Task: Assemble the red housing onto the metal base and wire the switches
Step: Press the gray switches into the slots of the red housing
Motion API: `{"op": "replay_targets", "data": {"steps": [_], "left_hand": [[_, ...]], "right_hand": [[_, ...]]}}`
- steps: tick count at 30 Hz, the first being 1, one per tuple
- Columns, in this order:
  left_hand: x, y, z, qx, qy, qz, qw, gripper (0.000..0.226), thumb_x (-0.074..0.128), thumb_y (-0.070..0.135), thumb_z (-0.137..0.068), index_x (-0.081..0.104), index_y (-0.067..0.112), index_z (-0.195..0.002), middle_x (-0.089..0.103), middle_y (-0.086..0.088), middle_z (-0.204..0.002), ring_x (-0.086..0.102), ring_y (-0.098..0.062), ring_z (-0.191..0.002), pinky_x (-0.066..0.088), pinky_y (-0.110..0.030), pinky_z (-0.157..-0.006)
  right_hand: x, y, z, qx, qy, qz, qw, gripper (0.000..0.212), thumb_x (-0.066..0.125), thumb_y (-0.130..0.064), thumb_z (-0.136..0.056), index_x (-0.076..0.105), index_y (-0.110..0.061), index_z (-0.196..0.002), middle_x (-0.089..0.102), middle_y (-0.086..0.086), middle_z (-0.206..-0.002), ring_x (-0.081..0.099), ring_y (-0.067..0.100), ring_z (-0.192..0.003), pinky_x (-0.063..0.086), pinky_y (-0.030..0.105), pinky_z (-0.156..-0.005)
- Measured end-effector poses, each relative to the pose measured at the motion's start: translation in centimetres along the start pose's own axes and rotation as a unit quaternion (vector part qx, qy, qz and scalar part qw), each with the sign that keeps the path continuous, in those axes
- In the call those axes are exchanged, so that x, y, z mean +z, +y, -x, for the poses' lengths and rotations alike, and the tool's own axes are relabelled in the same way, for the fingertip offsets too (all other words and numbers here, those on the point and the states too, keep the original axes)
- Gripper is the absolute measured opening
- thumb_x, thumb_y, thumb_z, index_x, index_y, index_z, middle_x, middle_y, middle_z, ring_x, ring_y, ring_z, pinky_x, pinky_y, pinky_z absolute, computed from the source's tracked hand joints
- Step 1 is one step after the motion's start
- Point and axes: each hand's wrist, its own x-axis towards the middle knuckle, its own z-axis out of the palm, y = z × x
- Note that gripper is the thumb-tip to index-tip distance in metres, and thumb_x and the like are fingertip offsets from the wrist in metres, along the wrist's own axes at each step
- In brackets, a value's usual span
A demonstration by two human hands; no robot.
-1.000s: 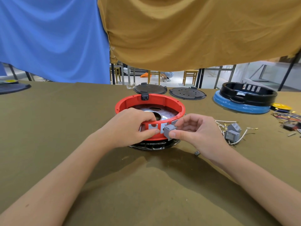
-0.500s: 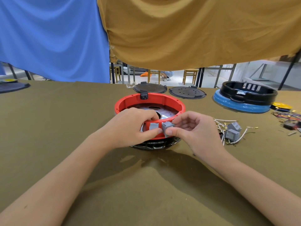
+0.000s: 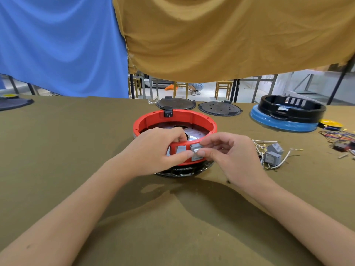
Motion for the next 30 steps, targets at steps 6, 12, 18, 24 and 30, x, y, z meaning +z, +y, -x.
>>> {"op": "replay_targets", "data": {"steps": [6,12,18,24,30], "left_hand": [[0.2,0.2,0.1,-0.008,0.007,0.012,1.000,0.020,0.058,0.050,-0.089,0.053,0.031,-0.090,0.062,0.007,-0.071,0.054,-0.012,-0.060,0.043,-0.030,-0.055],[0.2,0.3,0.1,-0.018,0.008,0.017,1.000,0.018,0.059,0.048,-0.090,0.050,0.032,-0.088,0.061,0.007,-0.070,0.054,-0.011,-0.060,0.043,-0.032,-0.056],[0.3,0.5,0.2,-0.034,0.003,0.005,0.999,0.023,0.046,0.057,-0.084,0.045,0.033,-0.084,0.060,0.005,-0.068,0.053,-0.013,-0.060,0.043,-0.035,-0.056],[0.2,0.5,0.1,-0.039,-0.003,0.013,0.999,0.023,0.044,0.053,-0.086,0.046,0.031,-0.083,0.060,0.005,-0.068,0.053,-0.012,-0.061,0.042,-0.032,-0.056],[0.1,0.4,0.2,-0.041,-0.006,0.012,0.999,0.023,0.043,0.053,-0.086,0.046,0.030,-0.085,0.061,0.006,-0.069,0.053,-0.012,-0.064,0.042,-0.031,-0.060]], "right_hand": [[-0.7,0.3,-0.2,-0.028,-0.024,0.032,0.999,0.013,0.076,-0.015,-0.083,0.078,-0.021,-0.095,0.073,-0.010,-0.085,0.067,0.011,-0.080,0.056,0.032,-0.073],[-1.3,0.2,-1.3,-0.108,-0.050,0.188,0.975,0.027,0.067,-0.024,-0.091,0.069,-0.023,-0.118,0.059,-0.016,-0.120,0.042,0.005,-0.123,0.028,0.010,-0.100],[-1.4,0.2,-1.2,-0.118,-0.124,0.233,0.957,0.033,0.051,-0.031,-0.099,0.063,-0.018,-0.126,0.054,-0.016,-0.118,0.041,0.001,-0.119,0.025,0.000,-0.095],[-1.4,0.1,-1.3,-0.110,-0.127,0.224,0.960,0.032,0.050,-0.037,-0.097,0.064,-0.022,-0.121,0.056,-0.017,-0.114,0.043,0.001,-0.116,0.030,0.004,-0.091],[-1.4,0.1,-1.3,-0.101,-0.127,0.204,0.966,0.032,0.051,-0.040,-0.096,0.065,-0.024,-0.120,0.058,-0.017,-0.112,0.042,-0.001,-0.114,0.029,0.001,-0.089]]}}
